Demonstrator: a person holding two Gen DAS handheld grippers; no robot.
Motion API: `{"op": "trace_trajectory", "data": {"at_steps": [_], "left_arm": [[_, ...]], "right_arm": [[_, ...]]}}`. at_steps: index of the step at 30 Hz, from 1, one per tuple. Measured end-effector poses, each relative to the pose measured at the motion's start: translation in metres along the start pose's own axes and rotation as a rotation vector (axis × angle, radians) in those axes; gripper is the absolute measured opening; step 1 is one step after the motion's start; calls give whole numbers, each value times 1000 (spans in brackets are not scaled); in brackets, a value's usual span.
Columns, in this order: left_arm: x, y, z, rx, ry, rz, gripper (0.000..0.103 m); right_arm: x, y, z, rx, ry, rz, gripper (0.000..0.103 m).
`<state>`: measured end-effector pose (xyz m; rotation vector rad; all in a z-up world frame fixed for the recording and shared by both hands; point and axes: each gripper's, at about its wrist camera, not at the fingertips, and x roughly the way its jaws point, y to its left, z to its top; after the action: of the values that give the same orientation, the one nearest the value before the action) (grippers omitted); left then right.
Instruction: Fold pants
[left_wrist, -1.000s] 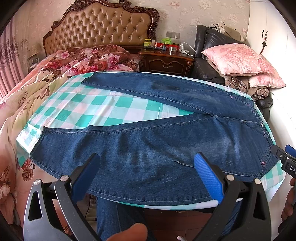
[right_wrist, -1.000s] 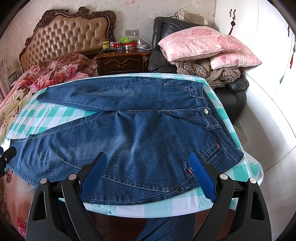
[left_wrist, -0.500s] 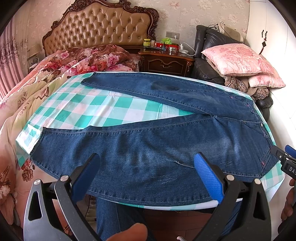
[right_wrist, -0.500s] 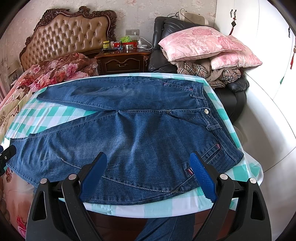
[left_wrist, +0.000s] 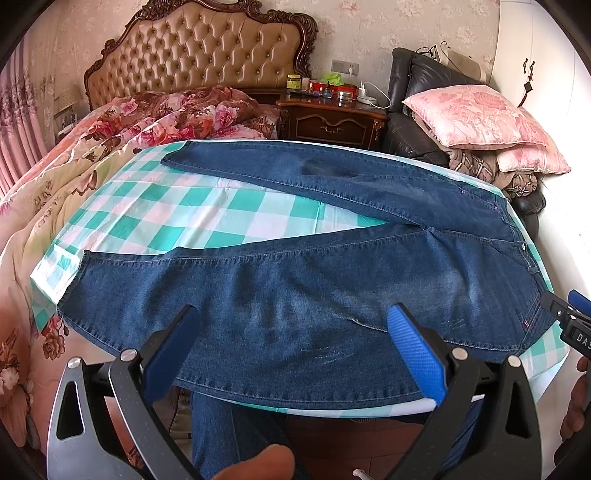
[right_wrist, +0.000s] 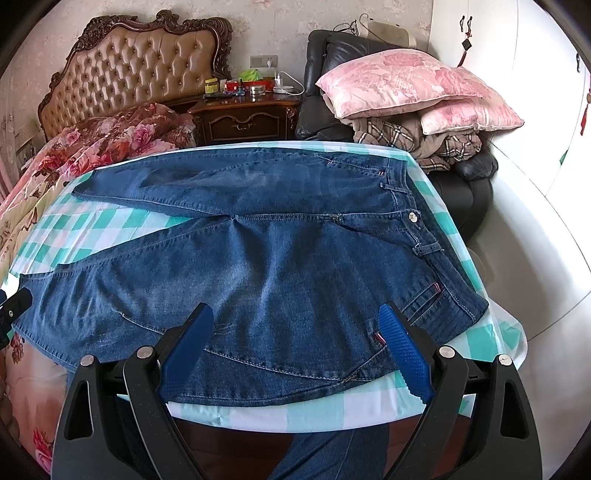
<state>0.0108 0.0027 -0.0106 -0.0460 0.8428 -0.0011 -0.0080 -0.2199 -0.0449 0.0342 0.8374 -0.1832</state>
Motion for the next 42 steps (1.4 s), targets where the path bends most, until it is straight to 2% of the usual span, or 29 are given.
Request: {"op": "trace_trajectory", "data": {"at_steps": [5,10,12,14,17,21,24,26,27,28,31,36,37,38,39,41,42], "left_arm": [[8,3,-5,-17,4,-15,101],[16,7,-4,-30,15,-36,101],[18,8,-1,-35,29,-45,101],[22,11,2,-55,52,-85,101],[28,16,5,-97,70,-121,101],[40,18,6,-124,97,-133,101],[51,19,8,-133,120,-131,101],[58,22,8,-144,136,-127,101],[63,24,9,-148,145,-119,101],[67,26,10,-150,153,-108,101],[80,33,13,-162,176,-81,101],[96,43,14,-180,205,-44,101],[98,45,13,-185,209,-40,101],[100,46,13,-189,213,-36,101],[102,48,13,-193,216,-32,101],[104,51,14,-199,218,-27,101],[104,51,15,-200,217,-28,101]], "right_arm": [[9,-8,2,28,42,6,88],[22,-20,11,61,96,47,88],[28,-36,27,86,74,77,88],[47,-64,57,120,86,80,88],[87,-115,117,143,72,-13,88],[168,-176,189,162,164,-47,88],[230,-206,223,148,229,-93,83],[262,-215,228,112,295,-143,78],[274,-223,237,131,270,-116,75],[290,-226,241,127,285,-114,72],[321,-230,254,121,289,-84,71],[356,-235,262,104,328,-91,71],[359,-234,263,101,327,-81,65],[364,-233,262,98,342,-54,49],[365,-231,262,89,335,-50,46],[360,-227,263,76,319,-8,21],[354,-224,265,68,297,-14,21]]}}
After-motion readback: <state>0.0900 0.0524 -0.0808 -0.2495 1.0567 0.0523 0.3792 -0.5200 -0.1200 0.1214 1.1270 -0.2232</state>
